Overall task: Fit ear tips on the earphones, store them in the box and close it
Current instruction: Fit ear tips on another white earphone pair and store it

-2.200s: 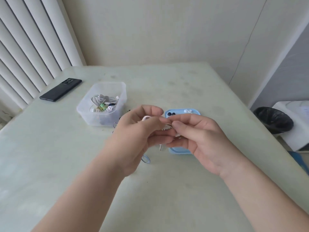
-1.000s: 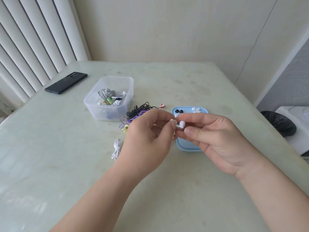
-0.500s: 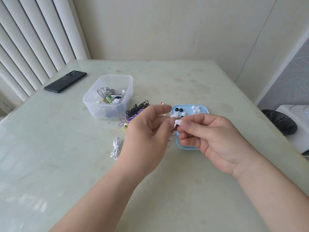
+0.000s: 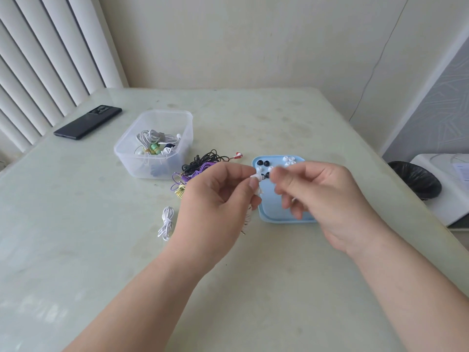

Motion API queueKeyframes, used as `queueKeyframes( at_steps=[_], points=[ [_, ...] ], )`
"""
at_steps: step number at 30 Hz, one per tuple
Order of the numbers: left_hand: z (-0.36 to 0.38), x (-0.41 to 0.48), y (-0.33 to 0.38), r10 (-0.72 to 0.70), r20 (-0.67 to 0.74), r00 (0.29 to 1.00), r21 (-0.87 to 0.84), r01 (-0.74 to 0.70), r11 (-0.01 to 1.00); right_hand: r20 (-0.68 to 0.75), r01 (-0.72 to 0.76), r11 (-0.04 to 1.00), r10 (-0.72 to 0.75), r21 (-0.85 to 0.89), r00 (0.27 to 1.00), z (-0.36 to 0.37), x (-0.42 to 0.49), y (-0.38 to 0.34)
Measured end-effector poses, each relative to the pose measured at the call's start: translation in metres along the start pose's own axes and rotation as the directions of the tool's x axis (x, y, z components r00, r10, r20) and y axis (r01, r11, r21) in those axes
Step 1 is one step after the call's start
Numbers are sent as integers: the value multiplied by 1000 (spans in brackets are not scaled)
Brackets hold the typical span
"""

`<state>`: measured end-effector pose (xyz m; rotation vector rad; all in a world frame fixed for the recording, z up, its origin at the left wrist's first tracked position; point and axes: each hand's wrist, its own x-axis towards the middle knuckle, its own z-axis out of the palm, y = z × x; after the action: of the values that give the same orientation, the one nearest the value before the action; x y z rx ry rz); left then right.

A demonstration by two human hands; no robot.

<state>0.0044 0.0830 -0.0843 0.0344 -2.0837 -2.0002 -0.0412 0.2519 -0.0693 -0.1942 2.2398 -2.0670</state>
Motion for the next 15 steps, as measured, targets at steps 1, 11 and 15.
queueKeyframes(
  at_steps=[1,11,15],
  points=[
    [1,0,-1,-18,-6,1000,-3,18,1000,-68,-3,1000,5,26,998,-5,4,-1],
    [13,-8,-7,-101,40,994,31,100,994,-117,-49,822,-21,-567,993,-47,20,8],
    [12,-5,-7,-116,19,993,1,116,993,-83,-81,728,34,-680,996,-49,16,8]
  ],
)
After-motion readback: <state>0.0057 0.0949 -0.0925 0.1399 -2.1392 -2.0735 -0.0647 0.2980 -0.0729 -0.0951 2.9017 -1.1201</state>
